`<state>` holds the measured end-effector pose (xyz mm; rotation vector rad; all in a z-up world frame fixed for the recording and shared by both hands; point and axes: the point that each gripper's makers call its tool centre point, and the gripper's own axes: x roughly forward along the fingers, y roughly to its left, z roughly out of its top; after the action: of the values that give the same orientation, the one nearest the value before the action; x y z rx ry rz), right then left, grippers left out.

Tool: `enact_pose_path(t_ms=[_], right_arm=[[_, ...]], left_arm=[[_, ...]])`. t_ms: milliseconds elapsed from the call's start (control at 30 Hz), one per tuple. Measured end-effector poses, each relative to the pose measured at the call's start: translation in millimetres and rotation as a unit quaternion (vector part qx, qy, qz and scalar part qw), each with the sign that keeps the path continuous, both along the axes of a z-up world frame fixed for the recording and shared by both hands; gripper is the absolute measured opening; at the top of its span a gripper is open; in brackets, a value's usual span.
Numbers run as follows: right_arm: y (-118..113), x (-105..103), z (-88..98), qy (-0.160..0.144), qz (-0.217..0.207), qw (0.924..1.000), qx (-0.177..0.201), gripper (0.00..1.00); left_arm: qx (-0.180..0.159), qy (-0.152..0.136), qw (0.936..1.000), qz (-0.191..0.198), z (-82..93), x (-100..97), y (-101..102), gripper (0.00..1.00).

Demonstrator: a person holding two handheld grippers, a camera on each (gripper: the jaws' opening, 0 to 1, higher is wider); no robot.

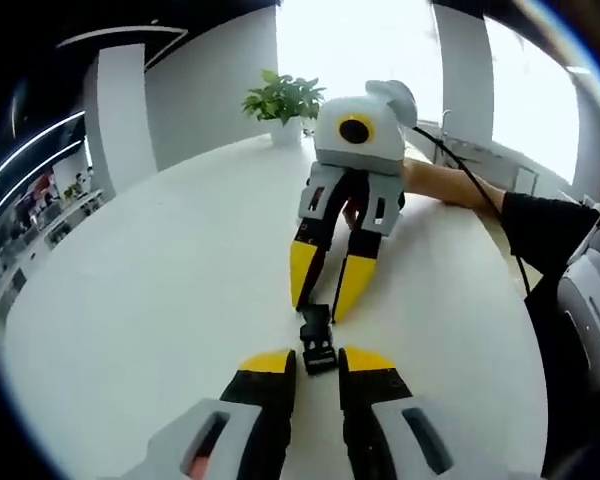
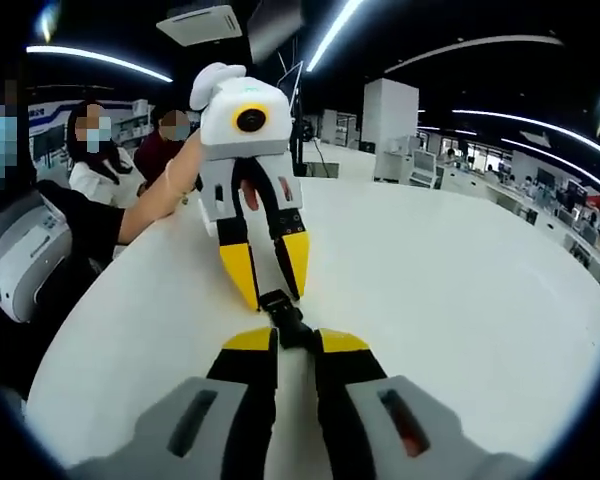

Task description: Snap the two parts of the plastic buckle together until the buckle closes and remains connected.

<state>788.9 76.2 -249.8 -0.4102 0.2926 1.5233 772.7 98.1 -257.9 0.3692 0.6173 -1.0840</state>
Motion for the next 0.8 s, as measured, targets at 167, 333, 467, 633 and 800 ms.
enact_pose_path(t_ms=[167, 333, 467, 633, 800], right_arm=[[-0.2, -5.3, 0.4, 0.006, 0.006, 1.0000, 0.005, 0.13], [-1.7, -6.1, 0.8, 0.005, 0.006, 1.0000, 0.005, 0.13], [-1.6, -7.3, 0.7, 0.007, 0.008, 0.9999, 0.006, 0.13], [-1.4, -8.3, 0.3, 0.007, 0.012, 0.9999, 0.004, 0.13], [-1.0, -8.3, -0.5, 0.008, 0.011, 0.9999, 0.005, 0.13]], left_arm=[[-0.008, 0.012, 0.9999, 0.003, -0.7, -1.4, -2.3, 0.13], [-0.009, 0.011, 0.9999, -0.004, -1.3, -2.2, -3.8, 0.13], [-0.006, 0.000, 0.9998, -0.017, -1.2, -4.1, -3.5, 0.13], [-0.008, 0.005, 0.9997, -0.022, -1.2, -5.3, -3.5, 0.13], [-0.005, -0.002, 0.9997, -0.025, -1.6, -6.8, -3.5, 0.13]])
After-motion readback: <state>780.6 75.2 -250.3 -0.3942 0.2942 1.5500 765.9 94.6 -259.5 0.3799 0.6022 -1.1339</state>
